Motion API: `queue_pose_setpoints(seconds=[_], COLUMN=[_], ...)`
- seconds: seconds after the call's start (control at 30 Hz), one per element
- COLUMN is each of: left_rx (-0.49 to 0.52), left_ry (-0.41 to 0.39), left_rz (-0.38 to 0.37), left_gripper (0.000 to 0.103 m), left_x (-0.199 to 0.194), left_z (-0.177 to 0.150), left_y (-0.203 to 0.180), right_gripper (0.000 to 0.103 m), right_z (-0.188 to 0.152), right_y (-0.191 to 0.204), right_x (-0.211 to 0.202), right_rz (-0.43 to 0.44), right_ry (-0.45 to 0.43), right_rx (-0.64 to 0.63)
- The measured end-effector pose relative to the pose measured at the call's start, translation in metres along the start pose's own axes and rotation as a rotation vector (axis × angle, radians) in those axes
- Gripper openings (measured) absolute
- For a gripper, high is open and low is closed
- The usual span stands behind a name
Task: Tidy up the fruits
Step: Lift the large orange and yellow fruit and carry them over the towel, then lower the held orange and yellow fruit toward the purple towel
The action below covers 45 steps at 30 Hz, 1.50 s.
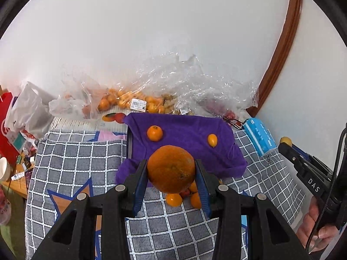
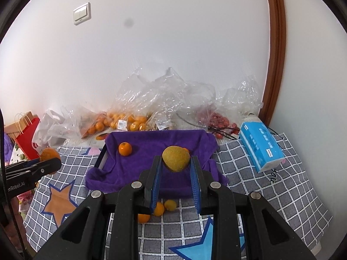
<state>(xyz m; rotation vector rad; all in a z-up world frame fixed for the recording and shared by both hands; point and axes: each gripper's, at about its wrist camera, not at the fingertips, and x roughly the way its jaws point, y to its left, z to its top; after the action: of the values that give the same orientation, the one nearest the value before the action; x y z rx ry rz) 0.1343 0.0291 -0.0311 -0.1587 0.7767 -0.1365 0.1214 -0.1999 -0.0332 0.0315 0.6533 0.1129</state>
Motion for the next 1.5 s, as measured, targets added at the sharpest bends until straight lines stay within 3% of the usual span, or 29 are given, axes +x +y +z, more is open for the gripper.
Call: queue_pose_setpoints(seconds=[1.5], left_rx=[-0.01], left_ry=[-0.003], left_rz=[0.009], left_gripper=[0.04], left_x=[0.038], left_z=[0.031], left_y=[0.011], right_gripper=[0.026], right_z=[0.019], right_y=[-0.003], right_x=[0.045], right_rz=[-0.008], right_ry=[0.022], right_rx=[-0.007])
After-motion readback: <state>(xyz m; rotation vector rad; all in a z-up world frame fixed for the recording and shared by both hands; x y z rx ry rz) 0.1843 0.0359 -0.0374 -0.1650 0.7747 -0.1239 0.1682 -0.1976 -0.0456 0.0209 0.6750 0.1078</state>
